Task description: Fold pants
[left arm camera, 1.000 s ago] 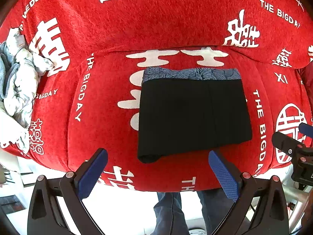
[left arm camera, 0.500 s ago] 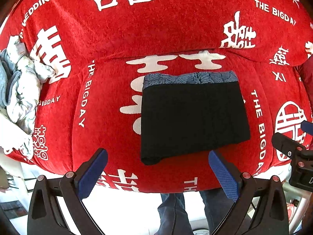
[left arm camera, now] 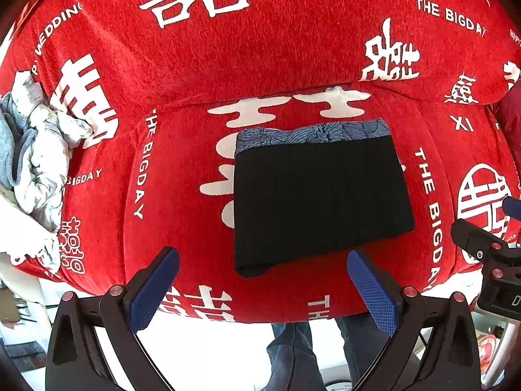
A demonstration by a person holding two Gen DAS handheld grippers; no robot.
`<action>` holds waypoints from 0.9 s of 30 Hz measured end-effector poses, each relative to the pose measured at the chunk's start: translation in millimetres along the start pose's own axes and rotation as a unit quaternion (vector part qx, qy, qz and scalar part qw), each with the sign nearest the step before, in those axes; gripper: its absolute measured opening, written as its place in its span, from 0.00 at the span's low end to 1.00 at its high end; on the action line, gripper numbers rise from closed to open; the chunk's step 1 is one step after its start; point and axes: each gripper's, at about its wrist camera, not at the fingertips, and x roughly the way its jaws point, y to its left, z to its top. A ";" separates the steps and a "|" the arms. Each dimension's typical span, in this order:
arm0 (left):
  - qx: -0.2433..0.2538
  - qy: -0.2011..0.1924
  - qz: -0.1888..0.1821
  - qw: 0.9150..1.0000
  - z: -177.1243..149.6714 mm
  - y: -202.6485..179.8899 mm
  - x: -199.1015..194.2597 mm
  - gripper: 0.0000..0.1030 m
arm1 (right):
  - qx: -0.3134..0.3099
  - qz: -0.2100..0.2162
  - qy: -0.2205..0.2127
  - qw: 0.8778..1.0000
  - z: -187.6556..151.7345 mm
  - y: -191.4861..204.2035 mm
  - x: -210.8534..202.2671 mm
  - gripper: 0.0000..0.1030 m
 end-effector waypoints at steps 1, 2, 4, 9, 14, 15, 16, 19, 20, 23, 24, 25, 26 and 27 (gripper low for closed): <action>0.000 0.000 -0.001 1.000 0.1 -0.1 0.3 1.00 | 0.000 0.000 0.000 1.000 -0.3 0.0 -0.3 1.00; -0.001 0.001 -0.001 1.000 0.1 0.3 0.2 1.00 | 0.000 0.001 0.000 1.000 -0.4 0.0 -0.2 1.00; -0.002 0.001 0.000 1.000 -0.2 1.0 -0.2 1.00 | 0.000 0.001 0.002 1.000 -0.3 -0.1 0.5 1.00; -0.002 -0.001 0.000 1.000 -0.7 2.3 -0.9 1.00 | -0.003 0.000 0.003 1.000 -1.2 1.3 1.7 1.00; -0.002 0.000 0.002 1.000 0.2 1.3 -1.1 1.00 | -0.004 -0.001 0.005 1.000 -1.0 2.1 2.8 1.00; -0.002 0.000 0.002 1.000 0.3 0.4 -1.1 1.00 | -0.004 -0.002 0.005 1.000 -1.1 2.1 2.7 1.00; -0.001 0.001 0.001 1.000 0.6 -0.2 -0.9 1.00 | -0.003 -0.003 0.004 1.000 -1.1 2.0 2.5 1.00; 0.000 0.003 -0.001 1.000 0.5 -2.1 -0.3 1.00 | -0.003 -0.003 0.005 1.000 -0.1 1.1 2.9 1.00; 0.001 0.003 -0.001 1.000 0.6 -2.5 -0.2 1.00 | -0.003 -0.003 0.005 1.000 -0.3 0.9 3.2 1.00; 0.002 0.003 -0.001 1.000 0.9 -3.3 0.1 1.00 | -0.003 -0.003 0.005 1.000 0.9 0.4 3.4 1.00; 0.002 0.003 -0.001 1.000 1.1 -3.4 0.1 1.00 | -0.003 -0.003 0.005 1.000 0.7 0.3 3.6 1.00; 0.003 0.003 -0.001 1.000 1.1 -3.6 0.2 1.00 | -0.002 -0.003 0.005 1.000 0.6 0.4 3.4 1.00; 0.003 0.003 0.000 1.000 1.5 -3.9 0.4 1.00 | -0.003 -0.003 0.005 1.000 0.8 0.6 3.5 1.00; 0.002 0.003 0.000 1.000 1.5 -3.9 0.5 1.00 | -0.003 -0.003 0.006 1.000 0.8 0.6 3.6 1.00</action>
